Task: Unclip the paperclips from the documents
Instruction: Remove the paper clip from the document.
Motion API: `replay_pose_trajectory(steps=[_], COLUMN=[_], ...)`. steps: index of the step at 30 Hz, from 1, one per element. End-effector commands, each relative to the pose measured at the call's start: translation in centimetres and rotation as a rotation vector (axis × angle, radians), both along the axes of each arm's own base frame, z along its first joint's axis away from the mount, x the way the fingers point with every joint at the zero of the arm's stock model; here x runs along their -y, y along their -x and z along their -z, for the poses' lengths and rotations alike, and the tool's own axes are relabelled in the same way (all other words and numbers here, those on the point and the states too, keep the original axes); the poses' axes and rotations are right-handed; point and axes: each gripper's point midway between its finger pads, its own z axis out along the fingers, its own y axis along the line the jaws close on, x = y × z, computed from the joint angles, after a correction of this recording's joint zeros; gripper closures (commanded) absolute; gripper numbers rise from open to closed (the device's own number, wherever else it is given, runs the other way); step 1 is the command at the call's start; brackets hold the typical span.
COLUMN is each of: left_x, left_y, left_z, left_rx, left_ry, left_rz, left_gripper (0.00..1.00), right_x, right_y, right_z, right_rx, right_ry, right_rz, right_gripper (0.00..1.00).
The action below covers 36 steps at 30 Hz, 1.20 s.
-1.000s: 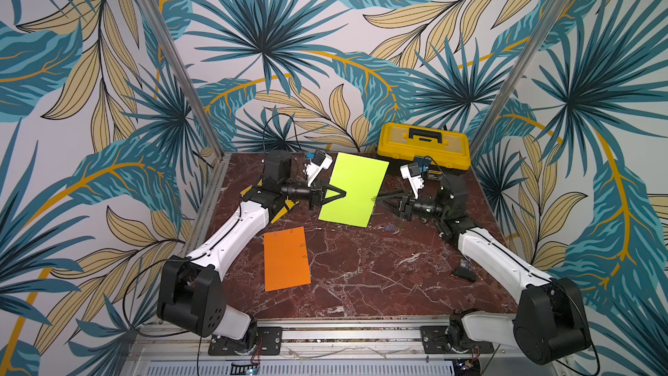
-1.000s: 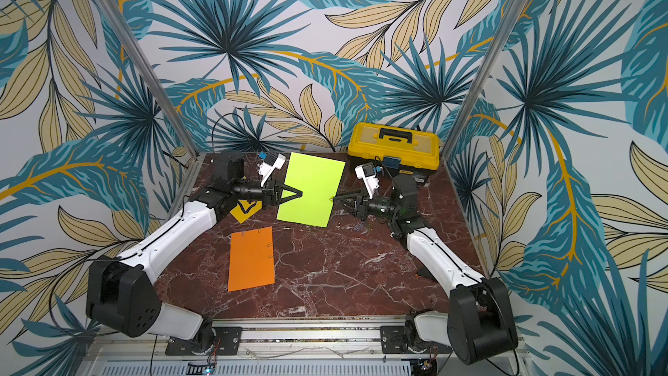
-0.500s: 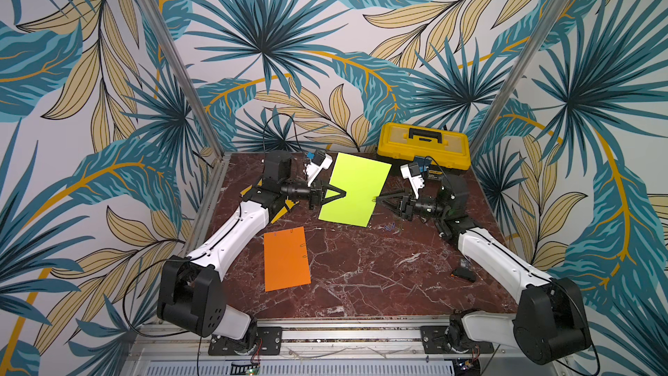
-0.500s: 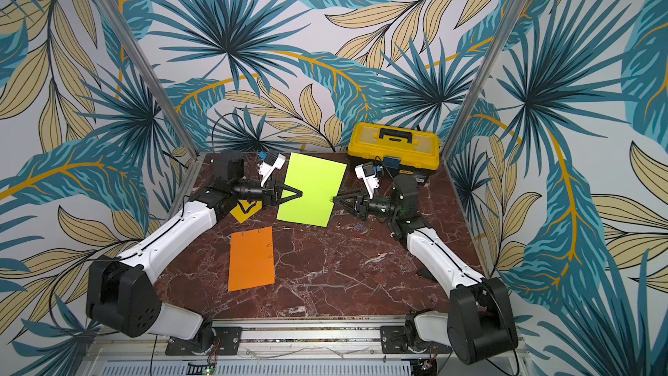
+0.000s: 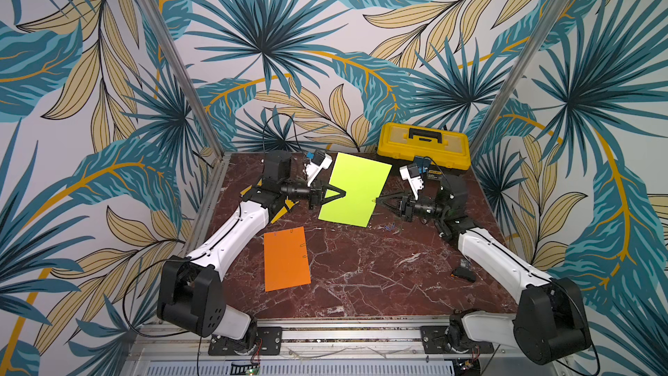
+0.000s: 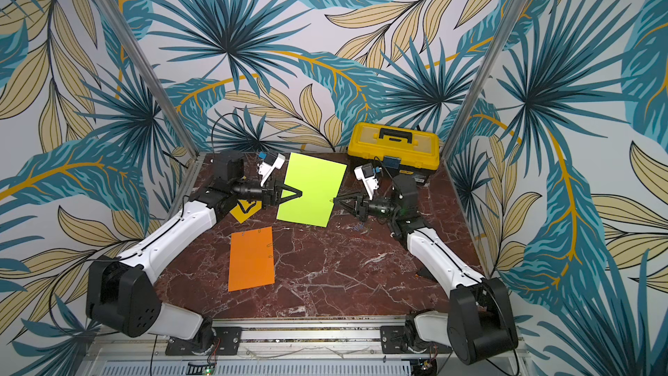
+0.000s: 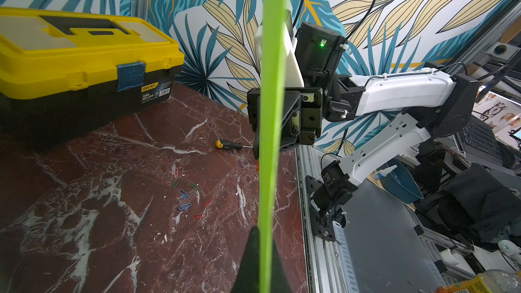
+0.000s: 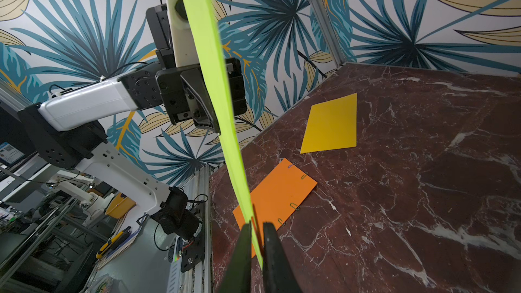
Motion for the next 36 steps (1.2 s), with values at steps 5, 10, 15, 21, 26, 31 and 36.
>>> replay_pose_trajectory(steps=[5,10,15,21,26,31,36], left_x=[-0.46,-0.55,-0.64,-0.81,-0.82,-0.86,-0.86], left_y=[0.34,0.26,0.15,0.09,0.09,0.07,0.04], left_z=[-1.1,-1.08,-1.09,-1.13,-1.15,-1.14,-1.19], left_rx=[0.052,0.051,0.052,0.055,0.056,0.055,0.057], left_ry=[0.012,0.011,0.011,0.01,0.011,0.01,0.011], left_rz=[-0.011,-0.014,-0.018,-0.024,-0.024,-0.026,-0.026], left_gripper=[1.0,1.0,1.0,1.0,1.0,1.0,1.0], right_x=[0.1,0.25,0.26,0.37,0.48,0.69,0.82], right_y=[0.8,0.85,0.81,0.65,0.62,0.38,0.28], right_z=[0.35,0.13,0.03,0.3,0.32,0.29,0.11], right_rx=[0.004,0.012,0.012,0.005,0.009,0.011,0.013], right_ry=[0.016,0.032,0.039,0.047,0.056,0.059,0.059], right_rz=[-0.003,0.006,0.007,0.014,0.028,0.045,0.052], right_gripper=[0.93,0.96,0.99,0.99,0.99,0.99,0.99])
